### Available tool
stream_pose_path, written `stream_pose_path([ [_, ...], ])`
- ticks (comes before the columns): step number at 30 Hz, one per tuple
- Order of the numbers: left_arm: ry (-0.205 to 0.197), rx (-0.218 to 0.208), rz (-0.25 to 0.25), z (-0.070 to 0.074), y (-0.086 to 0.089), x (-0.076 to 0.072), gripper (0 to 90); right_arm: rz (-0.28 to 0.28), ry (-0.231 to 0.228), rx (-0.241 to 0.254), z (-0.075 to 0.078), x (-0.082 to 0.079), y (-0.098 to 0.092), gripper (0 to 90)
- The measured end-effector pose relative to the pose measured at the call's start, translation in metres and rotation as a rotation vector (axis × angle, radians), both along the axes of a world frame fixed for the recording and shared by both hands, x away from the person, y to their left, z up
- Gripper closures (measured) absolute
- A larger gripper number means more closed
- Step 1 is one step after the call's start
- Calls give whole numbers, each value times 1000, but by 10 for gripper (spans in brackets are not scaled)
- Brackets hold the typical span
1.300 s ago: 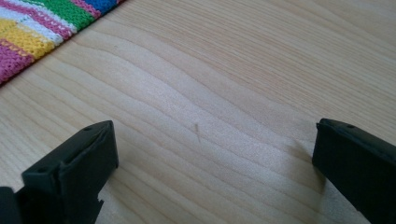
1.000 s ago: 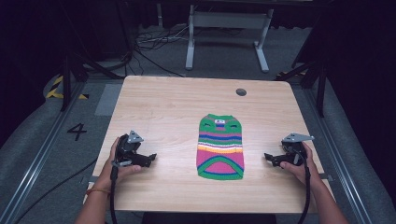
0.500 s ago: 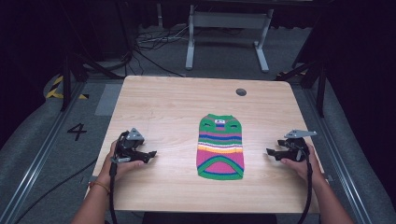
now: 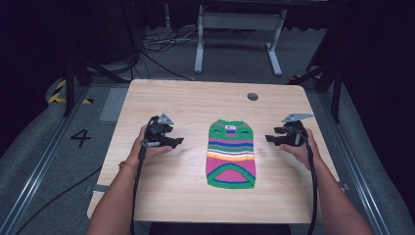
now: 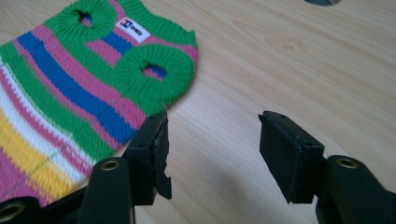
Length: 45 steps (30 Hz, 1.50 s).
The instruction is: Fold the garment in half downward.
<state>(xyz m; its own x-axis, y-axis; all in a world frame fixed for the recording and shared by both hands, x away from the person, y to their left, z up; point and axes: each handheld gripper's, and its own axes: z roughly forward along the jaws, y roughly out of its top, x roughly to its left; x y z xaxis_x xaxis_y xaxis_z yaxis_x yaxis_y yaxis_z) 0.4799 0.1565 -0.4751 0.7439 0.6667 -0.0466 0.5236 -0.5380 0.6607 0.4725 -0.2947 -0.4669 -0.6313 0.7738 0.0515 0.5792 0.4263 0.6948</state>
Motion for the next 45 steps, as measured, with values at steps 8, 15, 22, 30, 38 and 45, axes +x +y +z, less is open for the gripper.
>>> stream_pose_path([
  [8, -15, -2, -29, 2, -45, 30, 354, 32, 11, -7, -2, 25, 32, 530],
  [15, 17, -30, -10, -4, -65, 44, 373, 28, 26, -2, -7, 39, 44, 555],
  [22, 59, -36, 30, -17, -83, 60, 408, 30, 35, -22, -14, 50, 55, 574],
  [30, 62, -80, 19, -21, -100, 65, 426, 9, 46, -12, -23, 57, 61, 587],
  [38, 57, -57, 2, -27, -114, 64, 451, -7, 66, -2, -32, 60, 62, 603],
  [45, 68, -64, -36, -27, -114, 64, 681, 24, 81, 11, -32, 58, 66, 796],
])
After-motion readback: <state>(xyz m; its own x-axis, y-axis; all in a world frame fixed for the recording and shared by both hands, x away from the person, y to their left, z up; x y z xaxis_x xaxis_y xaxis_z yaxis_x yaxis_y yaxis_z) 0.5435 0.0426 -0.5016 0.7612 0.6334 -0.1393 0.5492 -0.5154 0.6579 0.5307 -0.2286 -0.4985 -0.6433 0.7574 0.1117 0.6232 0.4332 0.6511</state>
